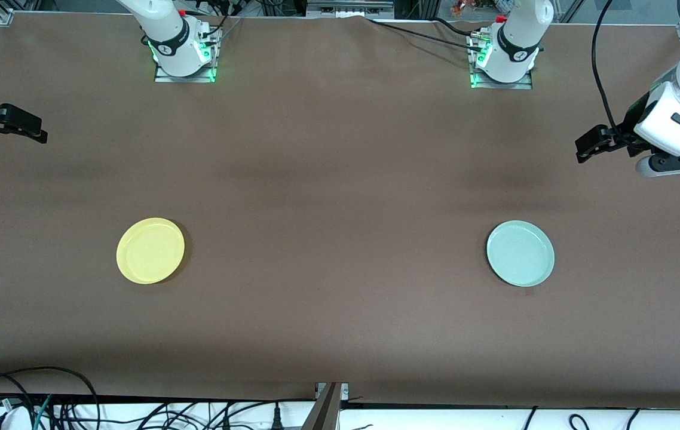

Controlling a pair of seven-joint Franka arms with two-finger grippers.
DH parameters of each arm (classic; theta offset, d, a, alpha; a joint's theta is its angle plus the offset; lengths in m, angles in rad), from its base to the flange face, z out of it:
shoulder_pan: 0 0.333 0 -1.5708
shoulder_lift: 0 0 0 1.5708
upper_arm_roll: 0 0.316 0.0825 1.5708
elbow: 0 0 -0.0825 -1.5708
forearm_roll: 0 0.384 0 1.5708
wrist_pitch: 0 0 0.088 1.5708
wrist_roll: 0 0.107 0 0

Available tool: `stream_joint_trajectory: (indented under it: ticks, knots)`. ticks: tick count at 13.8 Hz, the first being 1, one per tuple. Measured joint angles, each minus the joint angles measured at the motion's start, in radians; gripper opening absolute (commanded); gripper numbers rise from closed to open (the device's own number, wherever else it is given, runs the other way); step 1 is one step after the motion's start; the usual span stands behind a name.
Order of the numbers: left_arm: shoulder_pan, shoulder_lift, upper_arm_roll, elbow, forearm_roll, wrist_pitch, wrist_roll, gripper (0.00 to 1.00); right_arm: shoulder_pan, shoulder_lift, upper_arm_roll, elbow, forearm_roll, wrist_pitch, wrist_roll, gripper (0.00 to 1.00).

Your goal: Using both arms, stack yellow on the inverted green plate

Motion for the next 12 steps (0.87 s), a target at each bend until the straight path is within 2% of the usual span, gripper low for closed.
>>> stream_joint_trajectory:
  ticks: [12]
  knots:
    - [0.001,0.005,0.000,0.000,0.000,0.001,0.000,1.00,0.000,0.001,0.001,0.000,0.000,0.013,0.000,1.00]
